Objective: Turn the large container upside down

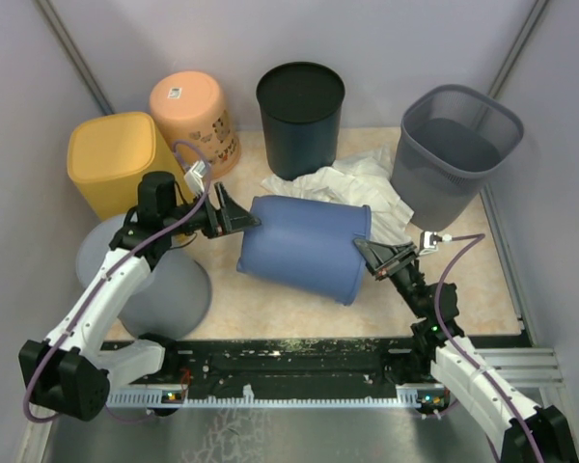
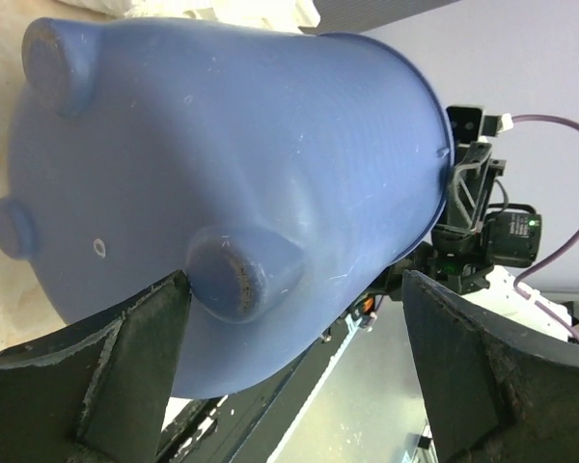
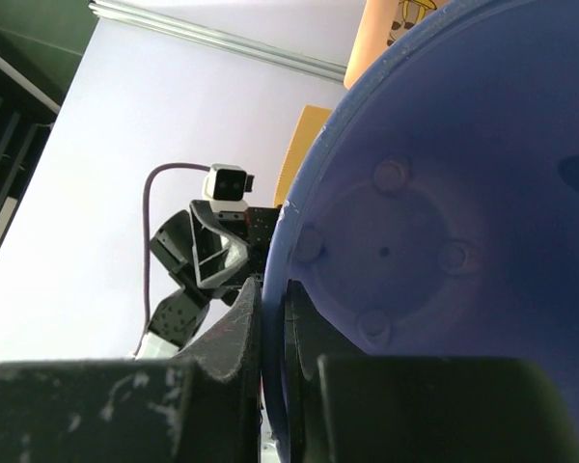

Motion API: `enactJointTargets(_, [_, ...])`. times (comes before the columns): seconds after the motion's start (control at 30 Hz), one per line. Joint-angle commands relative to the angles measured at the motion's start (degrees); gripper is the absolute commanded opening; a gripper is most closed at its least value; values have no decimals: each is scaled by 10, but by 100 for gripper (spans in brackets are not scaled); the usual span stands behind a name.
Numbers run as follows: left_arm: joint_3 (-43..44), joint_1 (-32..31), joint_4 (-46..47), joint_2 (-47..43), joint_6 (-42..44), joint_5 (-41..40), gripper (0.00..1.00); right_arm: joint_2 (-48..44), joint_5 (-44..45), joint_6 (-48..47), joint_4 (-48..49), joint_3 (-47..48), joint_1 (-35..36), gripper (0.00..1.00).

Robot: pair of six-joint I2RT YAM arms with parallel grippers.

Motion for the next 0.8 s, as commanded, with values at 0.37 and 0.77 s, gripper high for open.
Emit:
enactJointTargets(0.37, [47,10,132,-20,-85,91,92,109,-53,23,78,34,6,0])
enactJointTargets(0.77, [70,10,136,-28,-94,92,92,368,-3,38,259,68,135,22])
